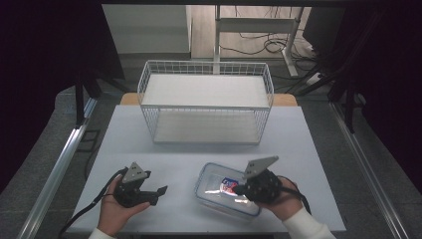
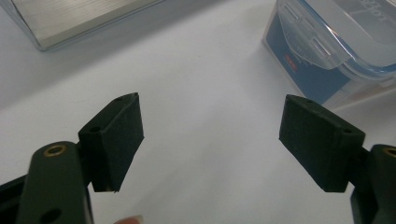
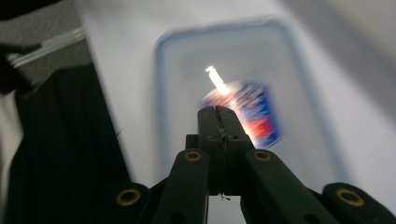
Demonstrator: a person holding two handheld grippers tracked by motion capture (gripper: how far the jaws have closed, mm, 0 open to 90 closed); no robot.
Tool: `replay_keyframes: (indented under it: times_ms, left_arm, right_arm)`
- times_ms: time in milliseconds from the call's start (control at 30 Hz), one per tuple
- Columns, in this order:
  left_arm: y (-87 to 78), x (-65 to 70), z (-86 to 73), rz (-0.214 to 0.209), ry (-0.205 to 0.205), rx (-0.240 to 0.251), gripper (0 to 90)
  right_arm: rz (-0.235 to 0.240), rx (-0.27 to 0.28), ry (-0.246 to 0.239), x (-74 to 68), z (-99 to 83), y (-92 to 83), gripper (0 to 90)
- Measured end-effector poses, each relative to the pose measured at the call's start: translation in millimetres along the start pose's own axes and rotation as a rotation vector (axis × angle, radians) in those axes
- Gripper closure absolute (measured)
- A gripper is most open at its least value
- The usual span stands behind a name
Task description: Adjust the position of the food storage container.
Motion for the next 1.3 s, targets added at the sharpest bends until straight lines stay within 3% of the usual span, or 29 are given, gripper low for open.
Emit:
replay_keyframes:
  times_ms: [67, 100, 167, 200, 267, 333, 433, 533, 733, 933, 1167, 1200, 1233, 1267, 1300]
  left_arm:
    - [0.4, 0.3, 0.0, -0.002, 0.0, -0.001, 21.3]
    - [0.3, 0.6, 0.5, -0.005, -0.003, 0.002, 21.3]
    - [0.1, 0.3, 0.8, -0.005, -0.005, 0.004, 21.4]
    - [-0.2, -0.4, 0.9, -0.001, -0.006, 0.005, 21.4]
    - [-0.3, -0.6, 1.0, -0.001, -0.007, 0.005, 21.4]
    - [-0.1, -0.5, 0.5, 0.001, -0.001, 0.002, 21.4]
    - [-0.1, -0.4, 0.1, 0.002, 0.001, 0.0, 21.4]
    - [0.9, -0.6, -0.5, 0.004, 0.003, -0.004, 21.4]
    - [1.6, -0.3, -0.7, 0.004, 0.004, -0.007, 21.4]
    - [5.0, 1.1, -1.4, -0.001, 0.006, -0.017, 21.6]
    - [3.3, -0.3, -1.9, 0.008, 0.007, -0.016, 21.6]
    - [2.9, -0.5, -2.1, 0.011, 0.009, -0.016, 21.6]
    - [2.9, -0.5, -2.1, 0.011, 0.009, -0.016, 21.6]
    - [2.5, -0.7, -1.9, 0.011, 0.008, -0.014, 21.5]
    - [2.5, -0.7, -1.9, 0.011, 0.008, -0.014, 21.6]
  right_arm:
    - [0.02, -0.007, 0.002, -7.6, -6.5, 1.9, 89.1]
    - [0.066, -0.034, 0.0, -24.1, -20.8, 7.8, 89.1]
    - [0.078, -0.049, -0.006, -29.0, -25.3, 10.0, 89.1]
    - [0.087, -0.092, -0.03, -38.6, -36.6, 17.0, 89.1]
    - [0.08, -0.11, -0.039, -39.6, -39.9, 19.5, 89.1]
    - [0.043, -0.176, -0.043, -37.6, -50.1, 26.9, 89.1]
    - [0.047, -0.181, -0.042, -37.0, -50.4, 28.0, 89.2]
    - [0.01, -0.2, -0.08, -34.4, -49.2, 31.5, 89.2]
    - [-0.028, -0.17, -0.057, -20.8, -46.3, 31.3, 89.2]
    - [-0.067, -0.143, -0.035, 8.6, -34.3, 32.3, 89.2]
    - [-0.073, -0.136, -0.027, 11.3, -32.6, 36.3, 89.2]
    - [-0.054, -0.095, -0.024, 8.1, -28.9, 28.1, 89.2]
    - [-0.054, -0.095, -0.024, 8.1, -28.9, 28.1, 89.2]
    - [-0.064, -0.048, -0.004, 9.5, -25.3, 13.4, 89.1]
    - [-0.064, -0.048, -0.004, 9.5, -25.3, 13.4, 89.1]
Point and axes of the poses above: each handheld gripper's, and its own axes: y roughly forward along the jaws, z roughly out of its top, x roughly to its right, the point moved 9 cm from there along y, roughly forward along the jaws, and after that the axes turned 6 degrees about -x, right-handed, at the moved point
